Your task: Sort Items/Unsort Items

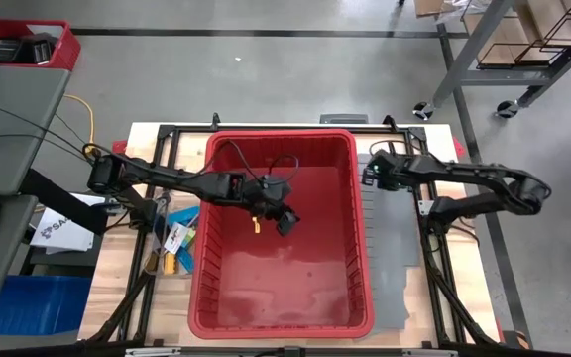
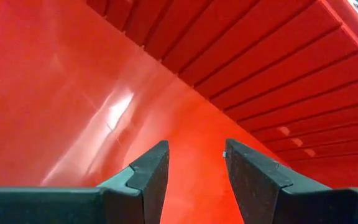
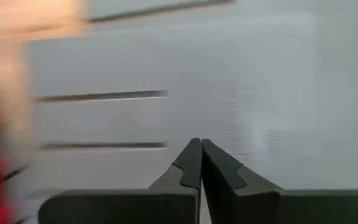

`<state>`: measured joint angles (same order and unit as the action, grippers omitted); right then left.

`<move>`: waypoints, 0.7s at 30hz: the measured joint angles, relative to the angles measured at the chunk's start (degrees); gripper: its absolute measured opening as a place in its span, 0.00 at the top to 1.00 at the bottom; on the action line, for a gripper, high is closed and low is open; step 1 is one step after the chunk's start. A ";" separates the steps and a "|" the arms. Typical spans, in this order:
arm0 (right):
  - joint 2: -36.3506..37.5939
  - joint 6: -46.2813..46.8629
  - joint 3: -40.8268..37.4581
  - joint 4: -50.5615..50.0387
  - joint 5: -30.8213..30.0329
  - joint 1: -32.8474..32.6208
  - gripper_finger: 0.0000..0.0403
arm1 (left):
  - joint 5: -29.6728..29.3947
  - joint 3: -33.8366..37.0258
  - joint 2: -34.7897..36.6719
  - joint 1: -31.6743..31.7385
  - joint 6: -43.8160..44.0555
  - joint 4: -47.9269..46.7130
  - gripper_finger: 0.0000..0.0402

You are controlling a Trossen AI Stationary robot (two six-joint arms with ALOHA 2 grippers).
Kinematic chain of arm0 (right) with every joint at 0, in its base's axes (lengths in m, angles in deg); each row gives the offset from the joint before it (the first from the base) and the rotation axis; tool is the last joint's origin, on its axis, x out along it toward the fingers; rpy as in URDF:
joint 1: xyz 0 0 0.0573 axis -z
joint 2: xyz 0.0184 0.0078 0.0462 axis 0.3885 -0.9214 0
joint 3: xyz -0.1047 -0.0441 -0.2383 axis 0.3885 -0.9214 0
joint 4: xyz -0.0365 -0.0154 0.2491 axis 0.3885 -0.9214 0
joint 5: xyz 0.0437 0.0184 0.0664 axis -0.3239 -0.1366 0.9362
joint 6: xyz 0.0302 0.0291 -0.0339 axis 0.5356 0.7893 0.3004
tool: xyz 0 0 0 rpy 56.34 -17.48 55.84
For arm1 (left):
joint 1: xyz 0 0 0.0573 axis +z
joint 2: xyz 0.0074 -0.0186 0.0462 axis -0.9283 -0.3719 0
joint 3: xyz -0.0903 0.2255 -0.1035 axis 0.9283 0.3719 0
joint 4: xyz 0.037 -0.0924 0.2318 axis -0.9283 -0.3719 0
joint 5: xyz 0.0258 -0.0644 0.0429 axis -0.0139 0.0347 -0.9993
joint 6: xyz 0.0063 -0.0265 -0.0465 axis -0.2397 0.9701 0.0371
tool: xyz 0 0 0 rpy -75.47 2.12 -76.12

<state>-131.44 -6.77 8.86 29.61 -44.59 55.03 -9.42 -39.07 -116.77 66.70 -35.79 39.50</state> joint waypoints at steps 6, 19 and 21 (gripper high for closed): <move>12.11 -3.10 0.12 -4.73 3.59 -2.58 1.00 | 1.17 0.00 0.00 0.39 -1.59 -0.11 0.62; 29.46 11.59 0.34 -18.75 17.89 -34.24 1.00 | 8.84 0.00 -9.33 -1.63 -8.57 0.39 0.92; 29.09 15.11 0.34 -15.38 17.85 -39.23 1.00 | 9.98 0.04 -11.80 -1.66 -8.06 1.73 0.98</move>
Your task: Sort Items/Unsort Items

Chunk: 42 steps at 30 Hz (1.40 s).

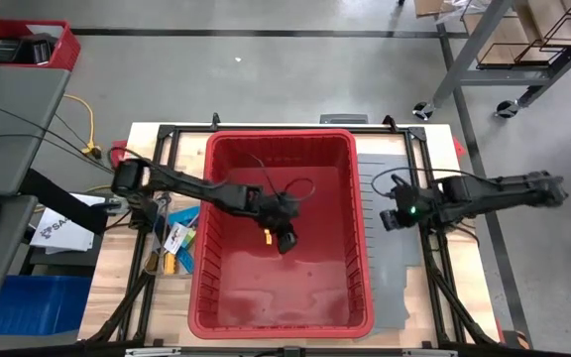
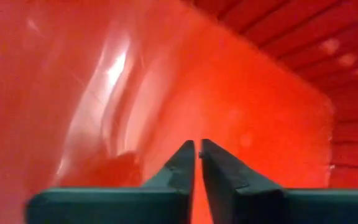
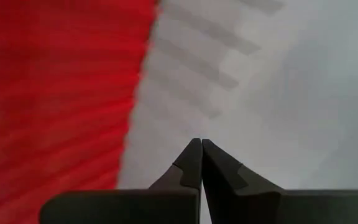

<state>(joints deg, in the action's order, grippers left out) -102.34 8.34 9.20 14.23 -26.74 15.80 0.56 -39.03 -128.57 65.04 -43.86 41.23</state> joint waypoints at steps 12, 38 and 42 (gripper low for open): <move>-14.79 30.36 0.07 8.48 4.13 -39.10 0.78 | 4.77 -0.02 -4.48 -1.08 -0.54 4.44 1.00; -22.74 52.87 -7.85 22.66 -10.10 -49.71 0.49 | 7.68 -0.30 -16.08 -2.47 6.24 13.15 1.00; -20.00 50.35 -7.87 22.95 -14.68 -50.10 0.49 | 6.21 -0.34 -16.93 -2.64 7.51 14.32 1.00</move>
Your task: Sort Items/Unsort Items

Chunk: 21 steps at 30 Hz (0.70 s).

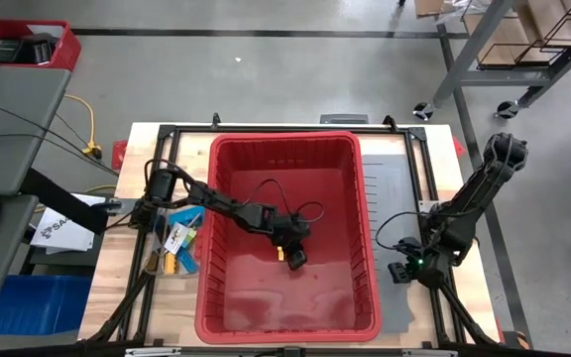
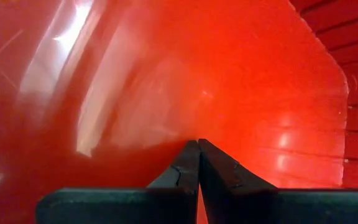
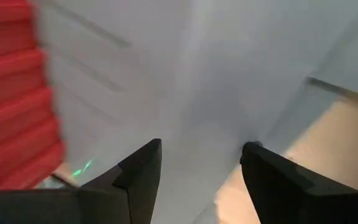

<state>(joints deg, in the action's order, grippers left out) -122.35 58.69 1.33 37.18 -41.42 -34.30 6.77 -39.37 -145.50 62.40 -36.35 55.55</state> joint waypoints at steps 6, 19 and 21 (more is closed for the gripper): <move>-0.30 -1.25 -0.53 3.00 -6.44 -0.08 0.49 | -0.89 0.02 -0.10 -0.03 -0.63 0.09 1.00; 0.22 3.77 4.09 -16.63 6.41 -3.76 0.49 | -0.52 0.10 -0.10 0.08 -0.07 0.01 1.00; -0.57 3.80 3.61 -14.09 5.65 -3.59 0.49 | -0.43 0.10 -0.10 0.08 -0.04 0.02 1.00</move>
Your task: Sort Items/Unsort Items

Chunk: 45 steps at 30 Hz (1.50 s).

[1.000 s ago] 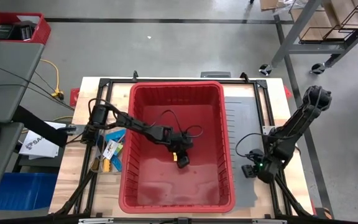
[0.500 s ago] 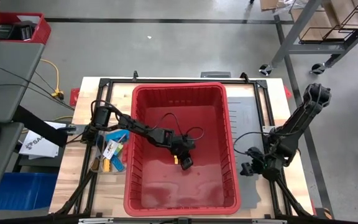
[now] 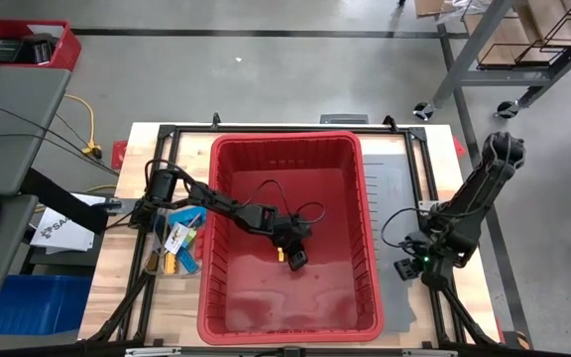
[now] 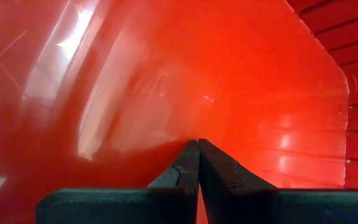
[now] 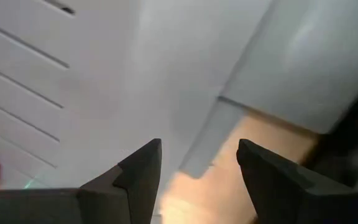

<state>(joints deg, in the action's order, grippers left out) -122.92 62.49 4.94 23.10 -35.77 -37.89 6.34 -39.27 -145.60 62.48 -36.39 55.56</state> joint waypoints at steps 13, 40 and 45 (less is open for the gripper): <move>-9.23 -3.08 -1.13 10.18 -0.56 2.33 0.49 | -0.01 0.00 0.00 0.04 0.02 -0.02 1.00; -7.85 -6.30 -0.33 20.20 -31.59 3.69 0.54 | -0.43 0.09 0.15 0.09 0.19 0.04 1.00; -7.61 -9.24 -0.13 26.72 -46.85 3.94 0.59 | -0.83 0.09 0.02 0.09 -0.05 1.16 1.00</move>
<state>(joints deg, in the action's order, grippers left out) -130.53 53.25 4.81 49.82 -82.62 -33.95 5.50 -39.18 -145.58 62.56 -36.44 56.73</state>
